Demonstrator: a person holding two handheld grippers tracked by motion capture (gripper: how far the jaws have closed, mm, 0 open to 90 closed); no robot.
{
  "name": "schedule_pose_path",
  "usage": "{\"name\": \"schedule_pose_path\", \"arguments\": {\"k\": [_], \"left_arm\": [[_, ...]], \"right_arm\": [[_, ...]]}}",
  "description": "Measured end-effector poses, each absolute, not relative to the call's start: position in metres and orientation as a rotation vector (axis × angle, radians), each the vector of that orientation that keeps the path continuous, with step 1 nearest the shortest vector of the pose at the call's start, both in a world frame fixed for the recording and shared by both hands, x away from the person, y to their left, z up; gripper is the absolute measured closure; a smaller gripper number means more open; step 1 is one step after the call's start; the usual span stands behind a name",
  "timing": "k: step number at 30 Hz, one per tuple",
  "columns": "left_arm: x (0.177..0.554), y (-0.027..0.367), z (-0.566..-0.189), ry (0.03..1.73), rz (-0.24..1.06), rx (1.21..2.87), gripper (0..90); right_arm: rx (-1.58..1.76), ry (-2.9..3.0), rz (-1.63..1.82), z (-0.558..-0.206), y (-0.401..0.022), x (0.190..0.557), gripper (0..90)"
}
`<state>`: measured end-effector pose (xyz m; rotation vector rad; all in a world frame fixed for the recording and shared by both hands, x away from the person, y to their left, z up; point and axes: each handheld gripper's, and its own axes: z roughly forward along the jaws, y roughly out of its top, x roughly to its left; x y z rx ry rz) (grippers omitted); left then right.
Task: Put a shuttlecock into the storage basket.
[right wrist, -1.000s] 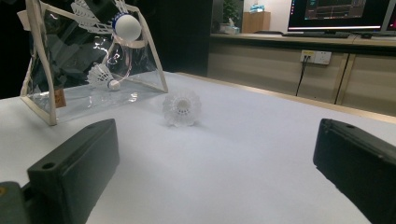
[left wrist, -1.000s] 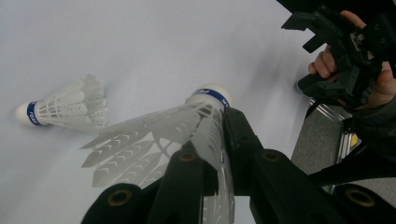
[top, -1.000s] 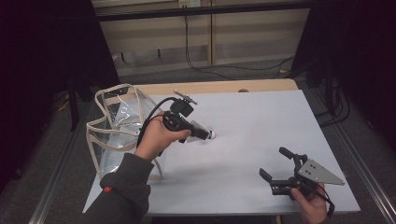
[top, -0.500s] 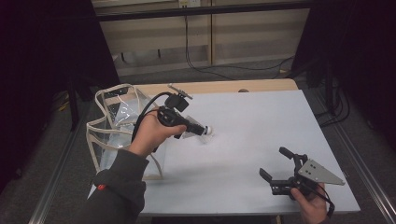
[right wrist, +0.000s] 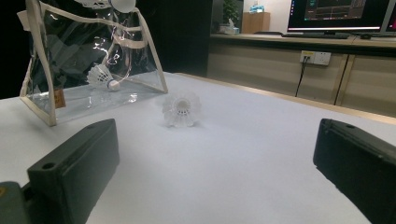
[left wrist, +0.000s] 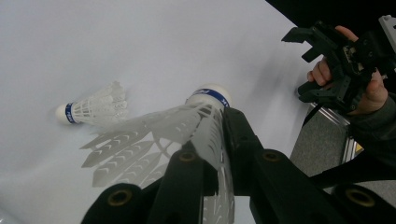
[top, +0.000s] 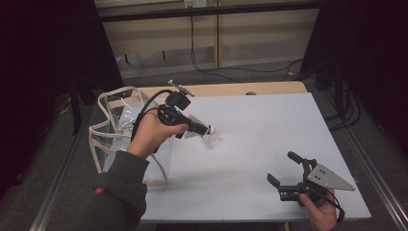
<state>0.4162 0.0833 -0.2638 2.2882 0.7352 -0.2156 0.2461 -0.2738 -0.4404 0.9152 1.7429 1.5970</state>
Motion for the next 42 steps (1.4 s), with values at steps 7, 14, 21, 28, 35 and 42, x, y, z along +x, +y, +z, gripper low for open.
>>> {"name": "schedule_pose_path", "arguments": {"k": [7, 14, 21, 28, 35, 42], "left_arm": [[0.418, 0.087, -0.259, 0.744, -0.218, 2.287, 85.5], [0.42, 0.091, -0.254, 0.74, -0.213, 2.297, 85.5], [0.421, 0.094, -0.25, 0.756, -0.213, 2.288, 85.5], [0.423, 0.098, -0.245, 0.763, -0.212, 2.284, 85.5], [0.423, 0.101, -0.238, 0.766, -0.195, 2.288, 85.5], [0.423, 0.104, -0.229, 0.766, -0.182, 2.298, 85.5]], "right_arm": [[0.916, 1.742, 1.6, -0.44, -0.273, 0.246, 0.4], [0.918, 1.742, 1.599, -0.44, -0.273, 0.246, 0.4], [0.919, 1.741, 1.596, -0.44, -0.274, 0.246, 0.4], [0.916, 1.742, 1.598, -0.44, -0.274, 0.246, 0.4], [0.915, 1.741, 1.598, -0.44, -0.274, 0.246, 0.4], [0.916, 1.738, 1.599, -0.44, -0.274, 0.246, 0.4]]}}
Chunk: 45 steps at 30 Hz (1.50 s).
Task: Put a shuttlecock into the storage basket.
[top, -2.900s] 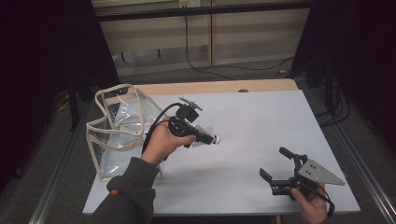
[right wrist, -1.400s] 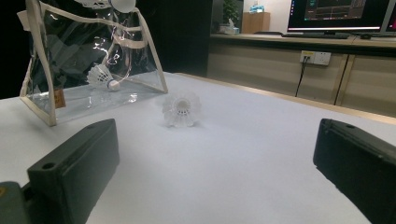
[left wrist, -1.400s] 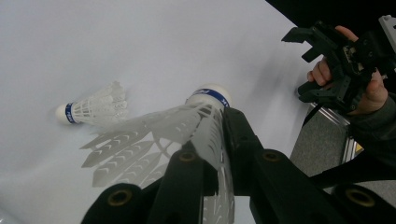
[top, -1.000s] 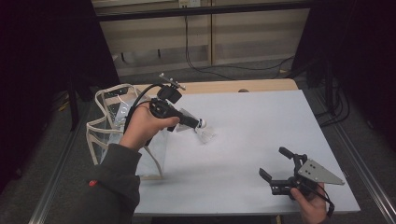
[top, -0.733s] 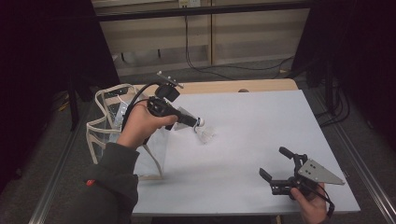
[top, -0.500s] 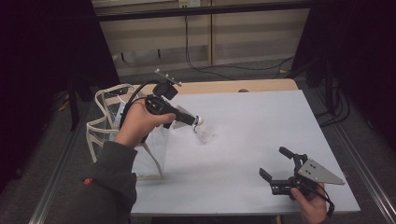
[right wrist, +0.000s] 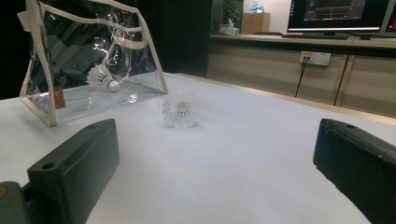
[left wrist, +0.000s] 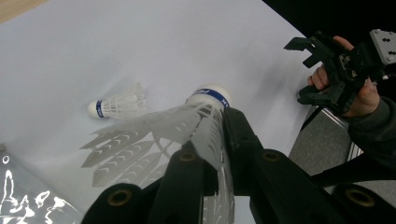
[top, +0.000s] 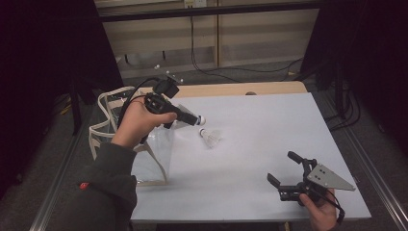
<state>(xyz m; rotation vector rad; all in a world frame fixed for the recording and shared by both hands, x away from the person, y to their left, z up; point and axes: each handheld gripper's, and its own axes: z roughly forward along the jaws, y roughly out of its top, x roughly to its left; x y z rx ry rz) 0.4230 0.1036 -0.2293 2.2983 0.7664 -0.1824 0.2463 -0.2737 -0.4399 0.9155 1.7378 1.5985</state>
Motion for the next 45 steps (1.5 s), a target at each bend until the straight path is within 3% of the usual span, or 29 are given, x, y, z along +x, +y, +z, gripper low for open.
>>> {"name": "schedule_pose_path", "arguments": {"k": [45], "left_arm": [[0.436, 0.13, -0.201, 0.833, -0.105, 2.27, 85.6]], "right_arm": [[0.915, 1.739, 1.603, -0.44, -0.273, 0.247, 0.4]]}}
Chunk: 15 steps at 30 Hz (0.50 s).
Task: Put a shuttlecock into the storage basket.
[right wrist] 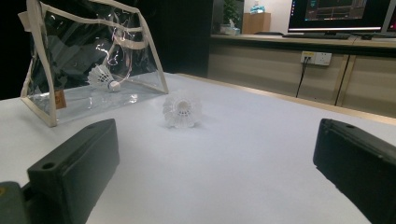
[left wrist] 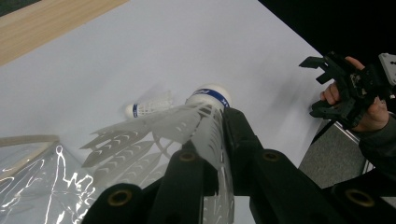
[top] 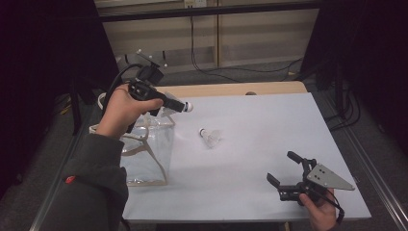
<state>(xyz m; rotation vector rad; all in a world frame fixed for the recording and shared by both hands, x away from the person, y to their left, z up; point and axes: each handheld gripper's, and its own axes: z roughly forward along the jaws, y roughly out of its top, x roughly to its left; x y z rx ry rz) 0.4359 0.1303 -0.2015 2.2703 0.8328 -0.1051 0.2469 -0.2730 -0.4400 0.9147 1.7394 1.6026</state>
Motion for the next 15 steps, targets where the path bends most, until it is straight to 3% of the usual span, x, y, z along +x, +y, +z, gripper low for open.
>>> {"name": "schedule_pose_path", "arguments": {"k": [15], "left_arm": [[0.437, 0.144, -0.194, 0.868, -0.068, 2.245, 85.6]], "right_arm": [[0.914, 1.741, 1.602, -0.44, -0.272, 0.247, 0.4]]}}
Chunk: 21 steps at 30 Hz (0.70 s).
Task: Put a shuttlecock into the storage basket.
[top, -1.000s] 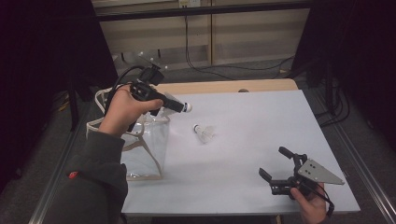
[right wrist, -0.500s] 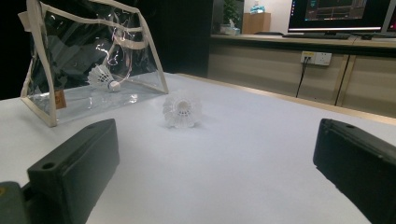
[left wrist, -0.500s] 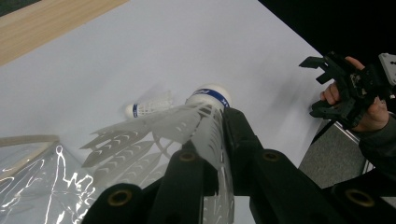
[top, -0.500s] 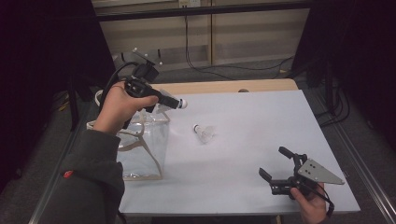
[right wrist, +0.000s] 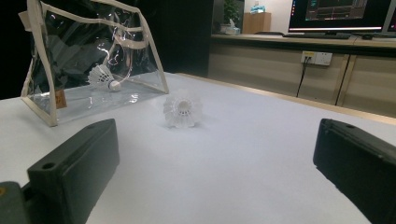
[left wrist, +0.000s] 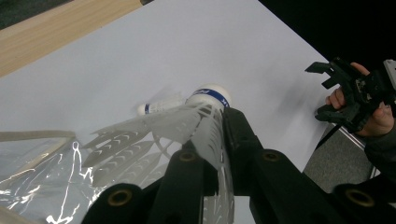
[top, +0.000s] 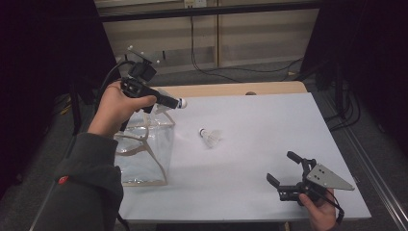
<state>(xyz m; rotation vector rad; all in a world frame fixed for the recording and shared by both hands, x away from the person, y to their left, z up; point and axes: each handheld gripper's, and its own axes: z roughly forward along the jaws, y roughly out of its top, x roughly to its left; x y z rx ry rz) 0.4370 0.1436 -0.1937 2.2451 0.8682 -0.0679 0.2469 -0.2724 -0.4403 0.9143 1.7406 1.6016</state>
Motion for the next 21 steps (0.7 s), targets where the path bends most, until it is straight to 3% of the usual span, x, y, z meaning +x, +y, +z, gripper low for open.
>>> {"name": "schedule_pose_path", "arguments": {"k": [21], "left_arm": [[0.44, 0.162, -0.186, 0.908, -0.03, 2.239, 85.6]], "right_arm": [[0.917, 1.741, 1.599, -0.44, -0.272, 0.246, 0.4]]}}
